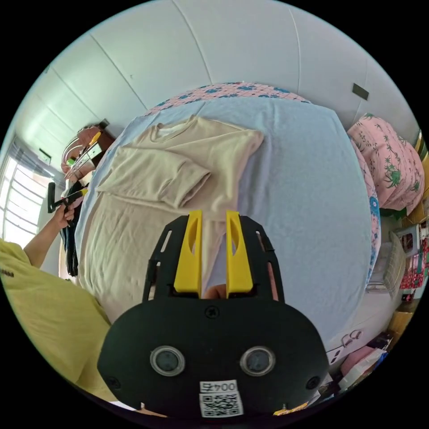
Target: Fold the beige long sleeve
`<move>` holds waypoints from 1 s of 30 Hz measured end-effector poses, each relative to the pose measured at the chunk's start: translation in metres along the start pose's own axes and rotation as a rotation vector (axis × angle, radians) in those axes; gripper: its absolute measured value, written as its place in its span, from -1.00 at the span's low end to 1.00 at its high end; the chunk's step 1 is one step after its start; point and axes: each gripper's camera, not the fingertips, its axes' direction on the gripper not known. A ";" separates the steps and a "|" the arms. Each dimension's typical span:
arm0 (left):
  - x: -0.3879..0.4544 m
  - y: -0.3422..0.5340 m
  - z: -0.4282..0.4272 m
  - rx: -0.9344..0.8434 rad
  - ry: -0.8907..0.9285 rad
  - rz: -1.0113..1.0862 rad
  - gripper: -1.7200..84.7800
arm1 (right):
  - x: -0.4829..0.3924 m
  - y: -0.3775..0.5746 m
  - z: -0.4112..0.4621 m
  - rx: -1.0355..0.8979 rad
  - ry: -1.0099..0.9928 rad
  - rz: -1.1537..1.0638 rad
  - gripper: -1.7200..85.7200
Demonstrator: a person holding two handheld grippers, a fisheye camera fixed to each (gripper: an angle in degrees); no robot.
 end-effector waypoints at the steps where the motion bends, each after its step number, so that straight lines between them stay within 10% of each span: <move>1: 0.021 0.013 0.002 -0.010 -0.003 0.046 -0.92 | -0.018 0.014 -0.008 0.002 -0.022 -0.020 -0.77; 6: 0.055 0.057 0.056 -0.232 -0.123 0.114 -0.95 | -0.090 0.072 -0.018 -0.073 -0.097 -0.045 -0.76; 30: 0.126 0.334 -0.036 -0.235 -0.108 0.172 -0.94 | -0.255 0.260 -0.120 -0.377 0.086 0.209 -0.98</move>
